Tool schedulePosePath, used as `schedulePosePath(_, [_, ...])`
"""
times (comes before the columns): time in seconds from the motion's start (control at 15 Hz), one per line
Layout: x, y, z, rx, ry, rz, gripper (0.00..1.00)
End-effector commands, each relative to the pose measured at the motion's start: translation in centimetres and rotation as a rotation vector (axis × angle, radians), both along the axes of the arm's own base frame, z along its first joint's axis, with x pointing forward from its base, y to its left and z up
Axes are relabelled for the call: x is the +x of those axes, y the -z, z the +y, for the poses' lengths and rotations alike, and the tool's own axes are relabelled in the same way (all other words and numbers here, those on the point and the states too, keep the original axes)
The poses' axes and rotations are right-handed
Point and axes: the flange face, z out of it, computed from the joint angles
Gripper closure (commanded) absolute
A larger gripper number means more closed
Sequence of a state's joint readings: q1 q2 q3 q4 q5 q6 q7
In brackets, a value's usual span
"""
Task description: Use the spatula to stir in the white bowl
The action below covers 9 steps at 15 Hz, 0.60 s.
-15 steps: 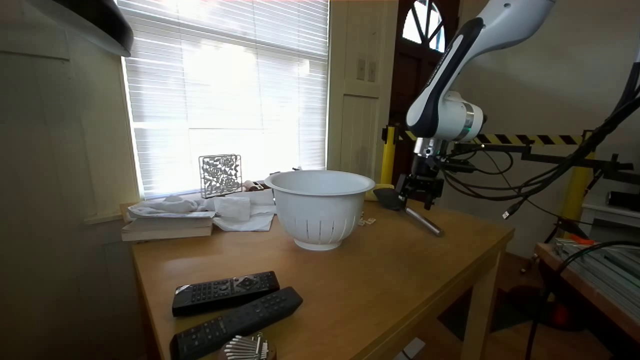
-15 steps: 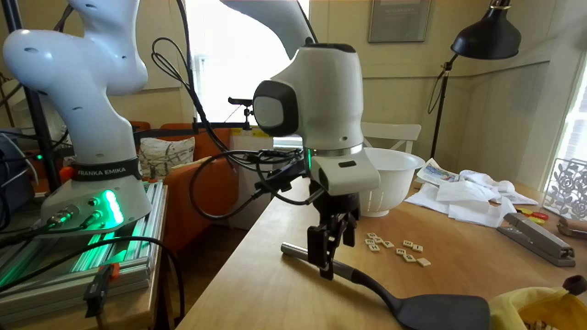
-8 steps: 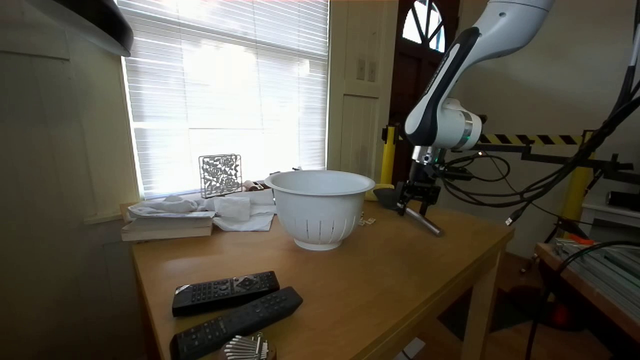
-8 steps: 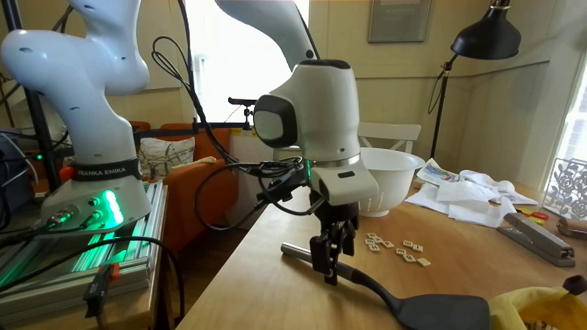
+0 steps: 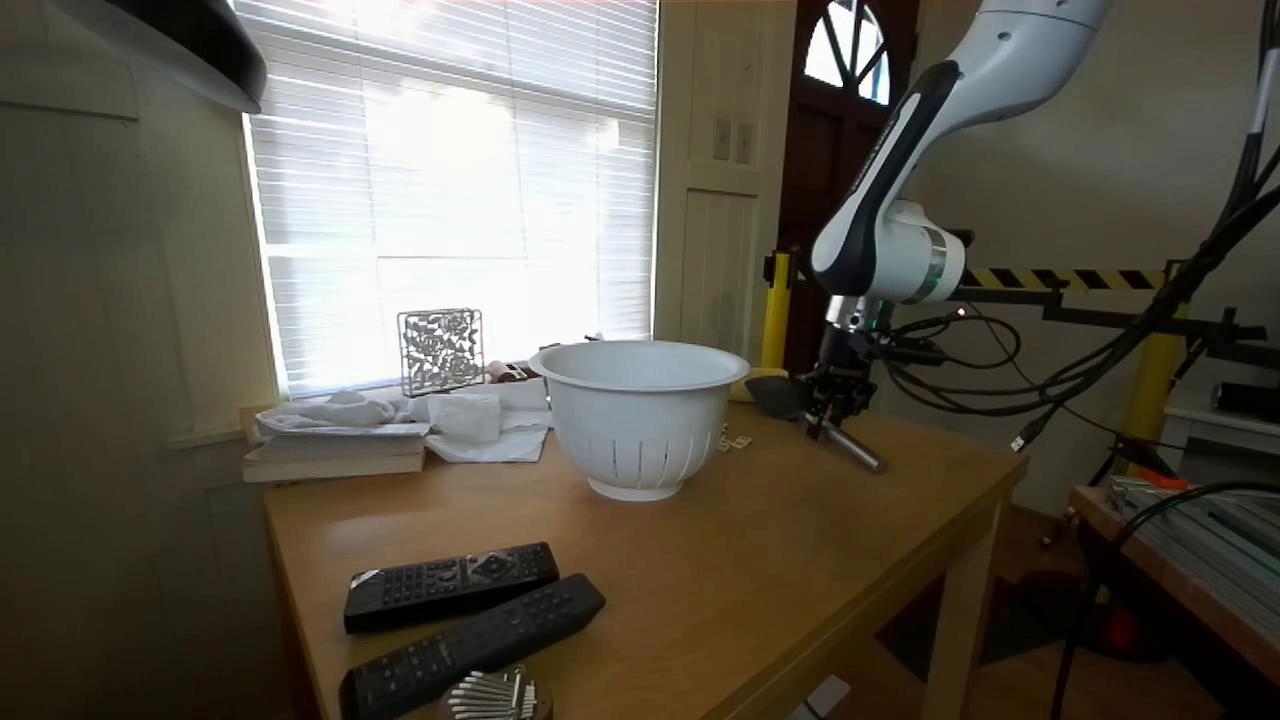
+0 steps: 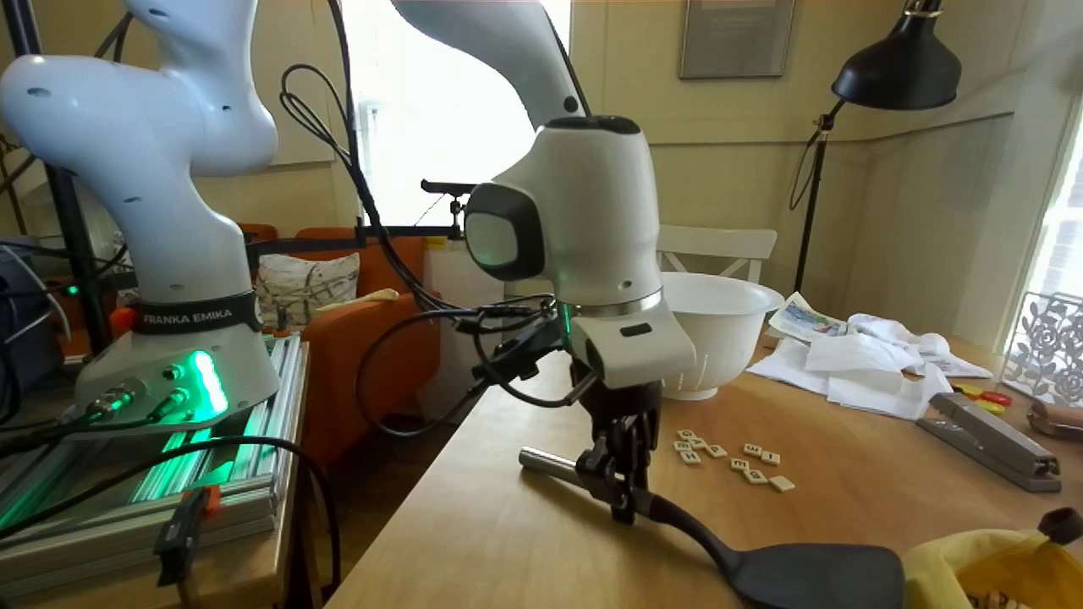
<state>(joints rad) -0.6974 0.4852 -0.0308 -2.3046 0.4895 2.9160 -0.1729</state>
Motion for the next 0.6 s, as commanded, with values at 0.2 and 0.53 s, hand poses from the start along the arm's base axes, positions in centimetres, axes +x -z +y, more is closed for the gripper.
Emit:
schedulePosePath(0.2, [-1.3, -1.5, 0.6, -0.031, -0.038, -0.007, 0.94])
schedulePosePath(0.53, [-3.2, -8.6, 3.3, 0.012, -0.161, -0.04, 0.94])
